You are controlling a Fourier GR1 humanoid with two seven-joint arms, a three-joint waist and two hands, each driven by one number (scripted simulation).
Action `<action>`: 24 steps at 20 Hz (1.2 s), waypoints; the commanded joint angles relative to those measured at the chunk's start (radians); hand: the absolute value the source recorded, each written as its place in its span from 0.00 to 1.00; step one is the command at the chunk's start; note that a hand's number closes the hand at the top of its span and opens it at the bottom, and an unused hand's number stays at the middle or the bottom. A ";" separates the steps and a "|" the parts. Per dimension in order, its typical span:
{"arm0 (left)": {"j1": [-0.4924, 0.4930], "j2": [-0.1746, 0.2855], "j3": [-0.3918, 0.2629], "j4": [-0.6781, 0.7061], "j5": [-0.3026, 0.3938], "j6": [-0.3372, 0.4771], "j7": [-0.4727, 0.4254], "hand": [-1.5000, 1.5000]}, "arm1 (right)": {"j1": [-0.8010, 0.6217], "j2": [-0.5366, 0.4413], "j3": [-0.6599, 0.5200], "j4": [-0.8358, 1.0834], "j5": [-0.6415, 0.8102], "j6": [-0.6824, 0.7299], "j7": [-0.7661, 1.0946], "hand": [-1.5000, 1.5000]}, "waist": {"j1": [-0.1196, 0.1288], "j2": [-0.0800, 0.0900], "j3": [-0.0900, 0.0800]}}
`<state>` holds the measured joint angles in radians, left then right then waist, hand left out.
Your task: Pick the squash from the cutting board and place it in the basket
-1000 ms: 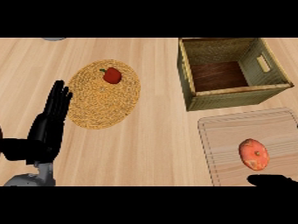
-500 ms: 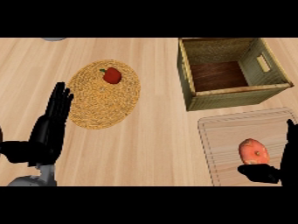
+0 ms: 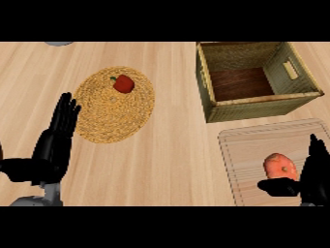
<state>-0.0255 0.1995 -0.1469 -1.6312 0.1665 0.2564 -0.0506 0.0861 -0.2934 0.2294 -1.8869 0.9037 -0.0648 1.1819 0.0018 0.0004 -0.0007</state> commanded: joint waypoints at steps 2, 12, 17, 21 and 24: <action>0.019 -0.002 0.008 0.007 0.001 -0.035 -0.042 0.50 | -0.016 0.078 -0.029 0.080 0.029 0.020 0.102 0.00 | 0.001 0.000 0.000; 0.004 -0.015 0.040 -0.005 -0.028 -0.035 0.011 0.50 | 0.013 0.141 -0.107 0.005 0.039 0.103 0.035 0.00 | -0.005 -0.001 0.000; -0.068 -0.061 0.031 0.023 -0.061 -0.001 0.035 0.50 | 0.004 0.166 -0.160 0.178 0.061 0.037 -0.080 0.00 | -0.005 0.000 0.001; 0.044 -0.050 0.014 -0.095 -0.073 -0.028 0.076 0.50 | -0.006 0.209 -0.148 0.102 0.098 0.089 -0.023 0.00 | 0.000 -0.001 0.001; 0.053 -0.034 0.061 -0.051 -0.039 -0.079 0.021 0.50 | -0.024 0.234 -0.173 0.176 0.116 0.046 -0.052 0.00 | 0.001 -0.001 0.001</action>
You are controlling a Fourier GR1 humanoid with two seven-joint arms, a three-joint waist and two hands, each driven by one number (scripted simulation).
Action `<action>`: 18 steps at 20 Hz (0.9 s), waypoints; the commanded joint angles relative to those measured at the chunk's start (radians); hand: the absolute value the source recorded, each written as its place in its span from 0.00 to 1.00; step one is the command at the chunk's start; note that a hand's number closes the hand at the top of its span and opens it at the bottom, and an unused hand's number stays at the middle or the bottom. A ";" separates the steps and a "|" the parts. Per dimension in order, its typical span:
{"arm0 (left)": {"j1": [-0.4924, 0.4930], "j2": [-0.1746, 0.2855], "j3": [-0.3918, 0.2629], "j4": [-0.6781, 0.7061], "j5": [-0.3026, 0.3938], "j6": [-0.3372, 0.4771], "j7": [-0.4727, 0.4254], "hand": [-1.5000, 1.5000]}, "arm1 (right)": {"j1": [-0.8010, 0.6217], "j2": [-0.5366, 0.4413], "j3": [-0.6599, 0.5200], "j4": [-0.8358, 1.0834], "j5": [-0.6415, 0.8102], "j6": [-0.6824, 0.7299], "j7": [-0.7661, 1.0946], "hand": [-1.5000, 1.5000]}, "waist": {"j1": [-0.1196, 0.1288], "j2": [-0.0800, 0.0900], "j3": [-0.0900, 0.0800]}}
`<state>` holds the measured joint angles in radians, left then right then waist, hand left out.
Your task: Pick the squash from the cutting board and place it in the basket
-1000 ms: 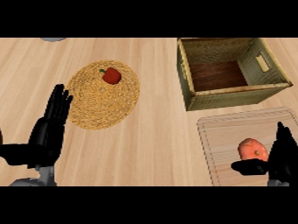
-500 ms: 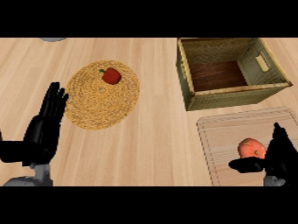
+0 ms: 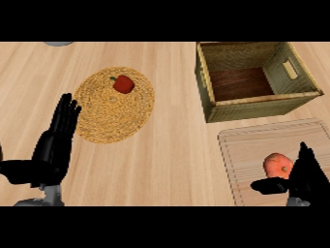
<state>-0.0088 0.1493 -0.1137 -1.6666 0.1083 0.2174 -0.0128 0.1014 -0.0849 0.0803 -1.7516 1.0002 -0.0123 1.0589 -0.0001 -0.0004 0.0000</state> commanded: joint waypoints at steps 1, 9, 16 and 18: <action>0.019 -0.040 -0.035 -0.041 -0.042 0.030 0.041 0.50 | 0.053 -0.006 -0.043 -0.004 -0.024 -0.006 -0.006 0.00 | -0.002 0.000 0.000; 0.015 -0.030 -0.002 -0.075 -0.035 -0.012 0.074 0.50 | -0.016 -0.001 -0.025 0.158 -0.004 0.025 -0.098 1.00 | 0.003 0.000 0.000; 0.007 -0.035 0.049 -0.006 -0.044 -0.050 0.023 0.50 | -0.054 -0.006 -0.004 0.170 0.032 0.043 -0.101 1.00 | 0.001 0.000 0.000; -0.029 -0.041 0.065 0.013 -0.042 -0.049 0.034 0.50 | -0.006 0.012 0.027 0.153 0.067 0.021 -0.092 1.00 | -0.001 0.000 0.000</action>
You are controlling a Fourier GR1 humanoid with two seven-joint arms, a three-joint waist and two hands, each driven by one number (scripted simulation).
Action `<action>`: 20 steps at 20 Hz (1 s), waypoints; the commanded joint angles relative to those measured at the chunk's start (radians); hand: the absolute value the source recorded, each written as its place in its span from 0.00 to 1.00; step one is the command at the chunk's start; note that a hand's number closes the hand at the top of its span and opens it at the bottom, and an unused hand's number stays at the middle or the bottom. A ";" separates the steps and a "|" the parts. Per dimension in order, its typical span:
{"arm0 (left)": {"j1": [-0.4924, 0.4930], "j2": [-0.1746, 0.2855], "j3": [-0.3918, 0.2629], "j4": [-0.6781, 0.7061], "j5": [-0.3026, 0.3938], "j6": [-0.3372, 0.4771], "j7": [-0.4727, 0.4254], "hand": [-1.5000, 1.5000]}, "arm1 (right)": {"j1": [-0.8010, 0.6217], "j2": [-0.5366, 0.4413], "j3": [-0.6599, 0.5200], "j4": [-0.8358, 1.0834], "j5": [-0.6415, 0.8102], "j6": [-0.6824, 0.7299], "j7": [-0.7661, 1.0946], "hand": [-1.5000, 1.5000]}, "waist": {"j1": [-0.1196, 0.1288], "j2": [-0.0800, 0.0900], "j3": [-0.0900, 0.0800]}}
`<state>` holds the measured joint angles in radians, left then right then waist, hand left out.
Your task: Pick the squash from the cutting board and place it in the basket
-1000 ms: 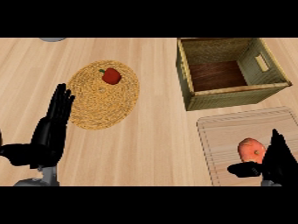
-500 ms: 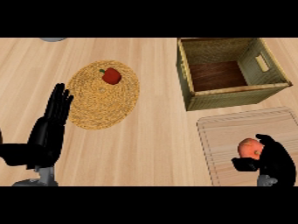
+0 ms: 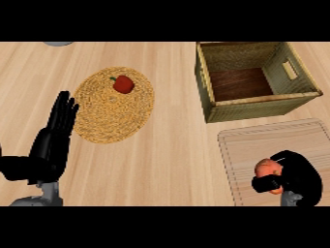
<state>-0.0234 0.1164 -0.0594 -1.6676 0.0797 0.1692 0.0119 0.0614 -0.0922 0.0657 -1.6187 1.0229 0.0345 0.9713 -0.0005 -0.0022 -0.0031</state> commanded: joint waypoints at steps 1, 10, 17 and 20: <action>0.063 -0.030 -0.031 -0.010 -0.036 -0.008 -0.057 0.50 | -0.031 -0.010 0.001 0.068 0.022 -0.006 -0.032 1.00 | 0.002 0.002 0.003; -0.027 -0.032 -0.040 0.014 -0.011 -0.044 -0.015 0.50 | -0.210 0.075 0.443 0.097 0.149 0.111 -0.247 1.00 | 0.111 0.016 0.002; 0.004 -0.038 -0.039 -0.003 -0.016 -0.033 -0.012 0.50 | -0.423 0.092 0.691 0.164 -0.009 -0.030 -0.283 1.00 | 0.050 0.006 0.004; -0.043 0.005 0.030 0.020 0.008 -0.039 0.013 0.50 | -0.473 0.092 0.727 0.038 -0.109 -0.087 -0.234 1.00 | 0.031 0.004 0.004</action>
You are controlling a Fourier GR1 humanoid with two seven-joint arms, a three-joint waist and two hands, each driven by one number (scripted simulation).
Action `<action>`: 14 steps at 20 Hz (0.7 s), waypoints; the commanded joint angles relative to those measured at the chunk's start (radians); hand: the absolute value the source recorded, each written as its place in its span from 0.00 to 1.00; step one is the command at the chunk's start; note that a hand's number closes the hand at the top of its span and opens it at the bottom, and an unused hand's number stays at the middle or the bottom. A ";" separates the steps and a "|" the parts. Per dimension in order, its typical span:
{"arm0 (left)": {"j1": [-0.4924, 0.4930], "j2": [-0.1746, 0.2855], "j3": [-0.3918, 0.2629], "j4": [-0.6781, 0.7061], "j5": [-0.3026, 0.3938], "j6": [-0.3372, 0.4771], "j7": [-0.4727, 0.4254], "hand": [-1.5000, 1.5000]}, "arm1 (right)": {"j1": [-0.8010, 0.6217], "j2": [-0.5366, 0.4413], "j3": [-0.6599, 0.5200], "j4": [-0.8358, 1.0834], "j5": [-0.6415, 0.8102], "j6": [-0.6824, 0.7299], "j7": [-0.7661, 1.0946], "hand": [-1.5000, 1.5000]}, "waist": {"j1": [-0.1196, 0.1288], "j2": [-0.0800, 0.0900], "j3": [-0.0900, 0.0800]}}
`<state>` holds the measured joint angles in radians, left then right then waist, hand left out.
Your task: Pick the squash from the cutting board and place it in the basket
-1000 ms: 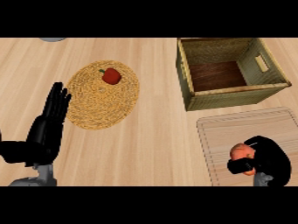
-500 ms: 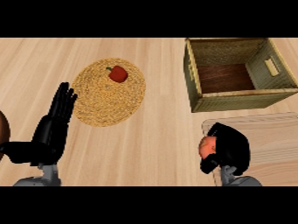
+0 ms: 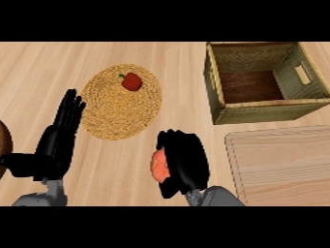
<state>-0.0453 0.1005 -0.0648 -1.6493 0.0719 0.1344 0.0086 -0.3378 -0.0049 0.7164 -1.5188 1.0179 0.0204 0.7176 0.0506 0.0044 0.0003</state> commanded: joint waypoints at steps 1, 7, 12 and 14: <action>0.031 -0.020 -0.018 0.004 -0.013 0.007 -0.024 0.50 | -0.039 0.005 0.133 -0.136 -0.112 -0.128 0.083 1.00 | -0.021 -0.006 0.000; 0.001 0.003 0.019 -0.029 -0.021 0.035 0.032 0.50 | -0.087 0.005 0.107 -0.462 -0.086 -0.092 0.176 1.00 | -0.056 -0.011 0.000; 0.011 -0.008 0.023 -0.016 -0.014 0.030 0.028 0.50 | -0.189 0.005 0.099 -0.684 -0.124 0.037 0.403 1.00 | -0.054 -0.009 -0.001; 0.031 -0.006 0.034 0.019 -0.004 0.006 -0.028 0.50 | -0.305 0.005 0.023 -0.675 -0.197 0.072 0.509 1.00 | -0.047 -0.008 -0.002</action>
<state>-0.0252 0.1001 -0.0384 -1.6541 0.0674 0.1453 0.0082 -0.5245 -0.0032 0.7882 -2.0980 0.8779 0.0119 1.0331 0.0027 -0.0044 -0.0005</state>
